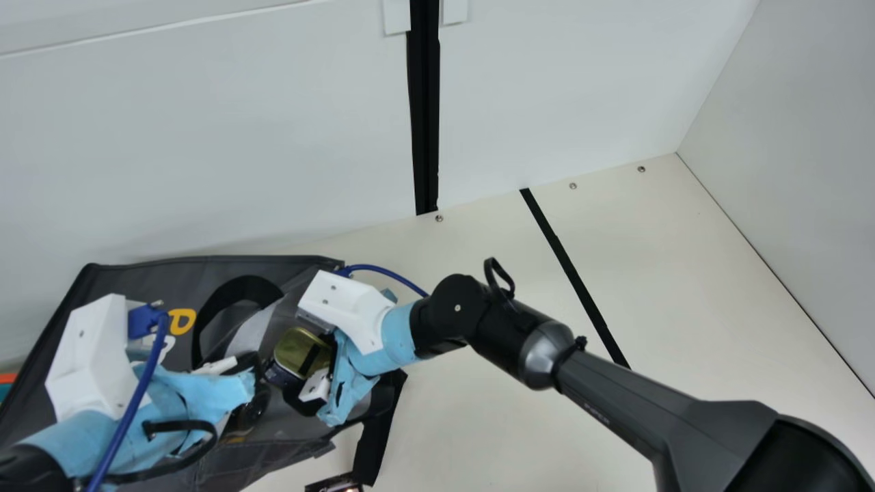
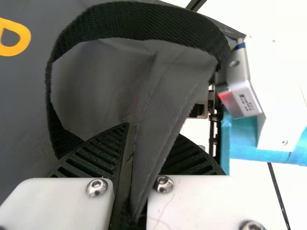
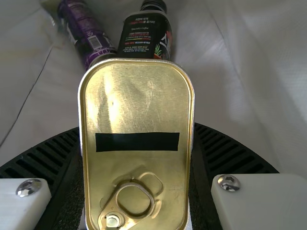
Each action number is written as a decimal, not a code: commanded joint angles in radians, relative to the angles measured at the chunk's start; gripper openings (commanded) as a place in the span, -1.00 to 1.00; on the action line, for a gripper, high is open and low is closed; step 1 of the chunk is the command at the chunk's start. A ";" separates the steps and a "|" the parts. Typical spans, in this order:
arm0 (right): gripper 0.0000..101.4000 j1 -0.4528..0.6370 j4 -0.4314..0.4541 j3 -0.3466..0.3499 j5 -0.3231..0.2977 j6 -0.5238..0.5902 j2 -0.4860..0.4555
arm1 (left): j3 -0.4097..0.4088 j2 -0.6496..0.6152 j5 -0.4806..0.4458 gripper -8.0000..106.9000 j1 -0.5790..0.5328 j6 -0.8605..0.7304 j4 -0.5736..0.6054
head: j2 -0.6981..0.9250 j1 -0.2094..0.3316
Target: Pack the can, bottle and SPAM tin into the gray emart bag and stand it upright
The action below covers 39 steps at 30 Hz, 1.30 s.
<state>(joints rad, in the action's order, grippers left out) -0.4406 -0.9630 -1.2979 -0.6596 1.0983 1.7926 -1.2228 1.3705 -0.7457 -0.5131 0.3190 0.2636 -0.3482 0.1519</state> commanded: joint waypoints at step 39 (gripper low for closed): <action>0.87 -0.013 0.049 0.005 0.023 -0.083 -0.047 | 0.000 0.000 0.000 -1.00 0.000 0.000 0.002 | -0.001 0.023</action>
<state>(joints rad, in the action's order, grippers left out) -0.4553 -0.9120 -1.2975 -0.6309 1.0130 1.7513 -1.2228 1.3705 -0.7457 -0.5131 0.3190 0.2655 -0.3482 0.1519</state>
